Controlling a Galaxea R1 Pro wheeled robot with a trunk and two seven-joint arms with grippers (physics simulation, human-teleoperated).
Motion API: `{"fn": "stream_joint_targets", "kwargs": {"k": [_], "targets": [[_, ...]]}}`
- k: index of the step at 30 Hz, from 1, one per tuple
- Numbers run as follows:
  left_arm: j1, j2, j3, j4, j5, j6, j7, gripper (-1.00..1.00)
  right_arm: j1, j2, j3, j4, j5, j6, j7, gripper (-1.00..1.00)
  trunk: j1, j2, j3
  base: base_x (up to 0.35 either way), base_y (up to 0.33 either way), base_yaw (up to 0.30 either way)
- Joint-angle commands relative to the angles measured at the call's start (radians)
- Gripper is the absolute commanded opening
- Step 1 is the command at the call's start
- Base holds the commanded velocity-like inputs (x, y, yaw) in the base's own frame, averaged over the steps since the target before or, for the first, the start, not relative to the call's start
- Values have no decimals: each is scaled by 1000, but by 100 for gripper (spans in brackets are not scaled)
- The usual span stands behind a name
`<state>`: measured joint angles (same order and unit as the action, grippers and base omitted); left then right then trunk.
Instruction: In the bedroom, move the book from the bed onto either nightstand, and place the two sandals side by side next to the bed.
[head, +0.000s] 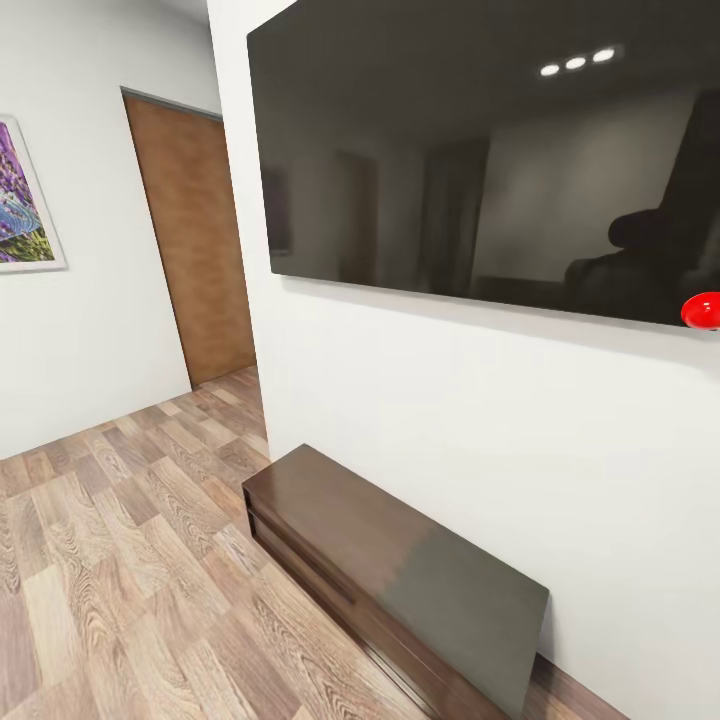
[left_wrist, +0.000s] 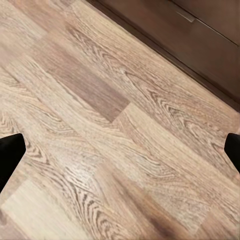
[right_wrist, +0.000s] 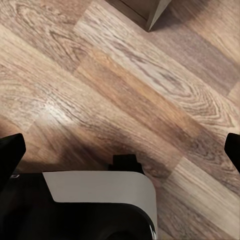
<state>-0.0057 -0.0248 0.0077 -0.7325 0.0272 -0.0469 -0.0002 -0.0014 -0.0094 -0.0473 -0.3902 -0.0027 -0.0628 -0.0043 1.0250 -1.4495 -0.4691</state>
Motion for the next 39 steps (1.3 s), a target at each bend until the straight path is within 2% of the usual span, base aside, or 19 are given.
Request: {"fn": "stream_joint_targets", "kwargs": {"k": [1,9,13,16,24,39], "targets": [[0,0,1,0,3,-3,0,100,0,0,-2,0,0,-3,0,100,0,-1,-1,0,0,0],[0,0,7,1,5,-2,-1,100,0,0,-13,-1,-1,-3,0,100,0,-1,-1,24,0,0],[0,0,22,2,4,-2,-1,100,0,0,-49,-1,-4,-4,0,100,0,-1,-1,188,0,0],[0,0,25,6,4,-2,-1,100,0,0,-59,-1,-5,-4,0,100,0,-1,-1,295,0,0],[0,0,27,20,3,-3,-1,100,0,0,-65,-1,-5,-4,0,100,0,-1,-1,283,0,0],[0,0,26,31,2,-22,-1,100,0,1,-66,-1,-5,-3,0,100,0,-1,-1,27,0,0]]}}
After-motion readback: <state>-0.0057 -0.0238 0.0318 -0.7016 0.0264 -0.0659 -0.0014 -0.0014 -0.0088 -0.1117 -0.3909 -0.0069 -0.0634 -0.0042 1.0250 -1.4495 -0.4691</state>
